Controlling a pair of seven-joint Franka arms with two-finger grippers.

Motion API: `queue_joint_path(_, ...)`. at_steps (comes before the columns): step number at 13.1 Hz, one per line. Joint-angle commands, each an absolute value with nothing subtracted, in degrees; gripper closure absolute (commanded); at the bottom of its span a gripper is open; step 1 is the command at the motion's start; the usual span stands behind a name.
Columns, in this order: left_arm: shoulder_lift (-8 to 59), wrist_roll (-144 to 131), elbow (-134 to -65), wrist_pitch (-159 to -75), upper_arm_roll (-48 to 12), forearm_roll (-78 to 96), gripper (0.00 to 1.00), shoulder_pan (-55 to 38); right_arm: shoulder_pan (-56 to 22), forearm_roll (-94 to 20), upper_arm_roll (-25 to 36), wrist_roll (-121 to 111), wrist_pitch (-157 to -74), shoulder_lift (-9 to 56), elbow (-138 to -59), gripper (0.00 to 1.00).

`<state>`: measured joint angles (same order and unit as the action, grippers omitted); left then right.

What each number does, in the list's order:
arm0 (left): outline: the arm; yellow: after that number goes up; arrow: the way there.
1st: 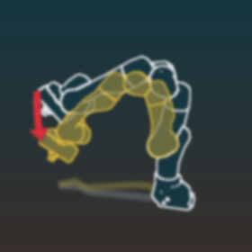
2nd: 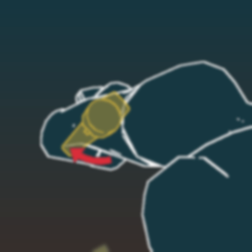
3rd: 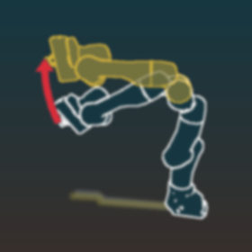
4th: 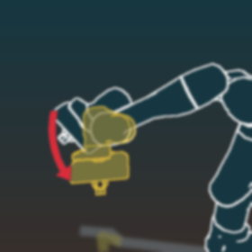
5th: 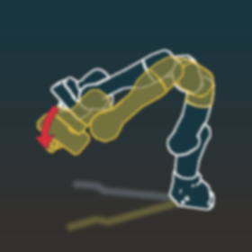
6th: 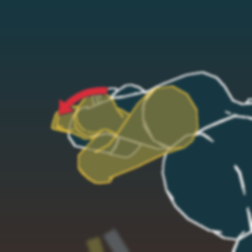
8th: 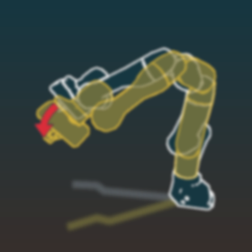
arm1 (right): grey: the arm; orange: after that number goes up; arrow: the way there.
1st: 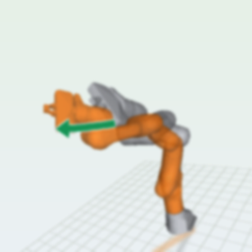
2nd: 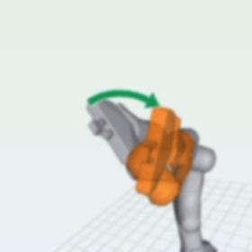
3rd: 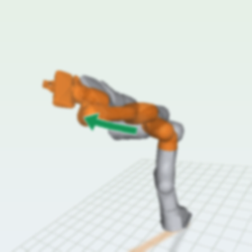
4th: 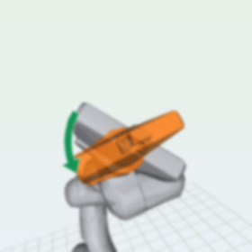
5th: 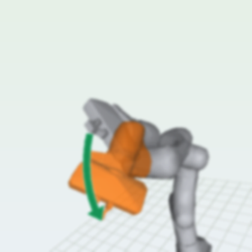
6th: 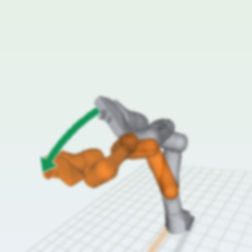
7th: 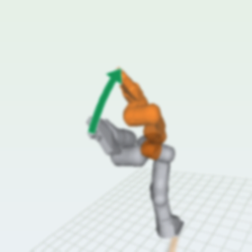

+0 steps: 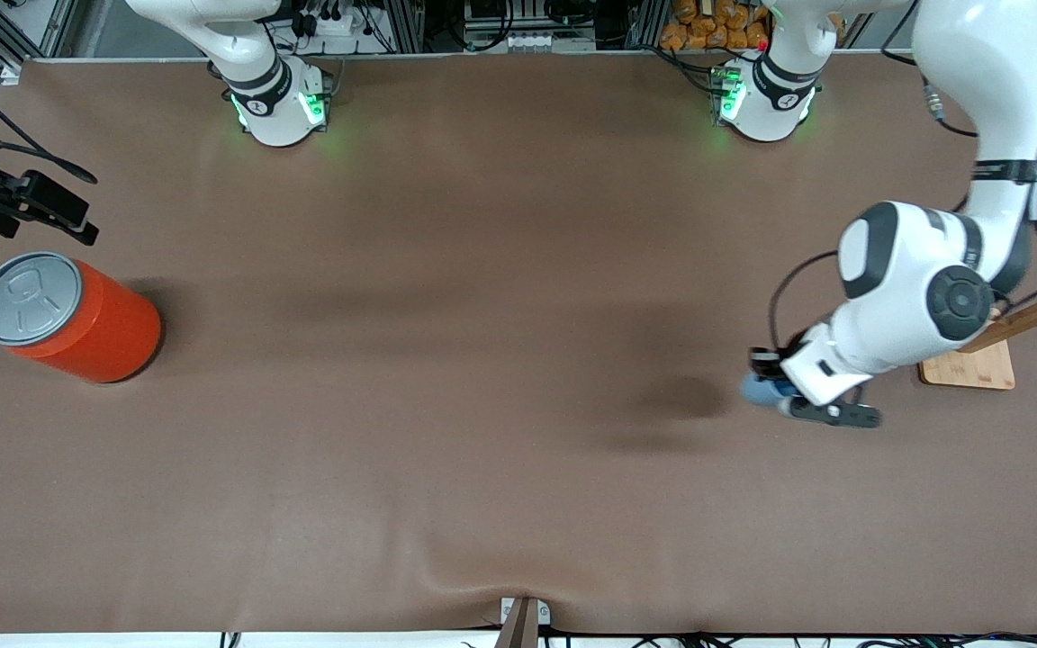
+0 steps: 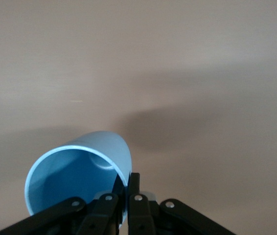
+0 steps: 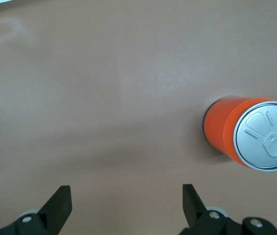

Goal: Flip cup
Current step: 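Carry the cup with the left gripper and lower it beside the wooden board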

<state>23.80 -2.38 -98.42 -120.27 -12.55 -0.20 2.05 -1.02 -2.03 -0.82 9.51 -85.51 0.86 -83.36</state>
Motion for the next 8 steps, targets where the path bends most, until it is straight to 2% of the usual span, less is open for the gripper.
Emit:
queue_joint_path(1,24.78,-2.9,-100.71,-124.25,-13.1,-3.34,1.0,4.39,-0.97,-2.81,-0.27,8.88,-84.46,1.06,-82.96,0.0)
queue_joint_path(3,25.83,-2.81,-104.4,-132.85,-12.83,-4.21,1.0,6.58,-1.49,-2.81,-0.26,8.96,-84.55,0.62,-83.5,0.0)
queue_joint_path(7,26.54,-5.54,-105.12,-134.12,-12.83,-6.59,1.0,6.07,-1.23,-2.81,-0.26,8.88,-84.37,-0.17,-84.37,0.0)
queue_joint_path(8,26.8,-5.62,-105.12,-134.12,-12.83,-7.2,0.77,5.98,-1.49,-2.81,-0.26,8.88,-84.46,-0.78,-85.07,0.0)
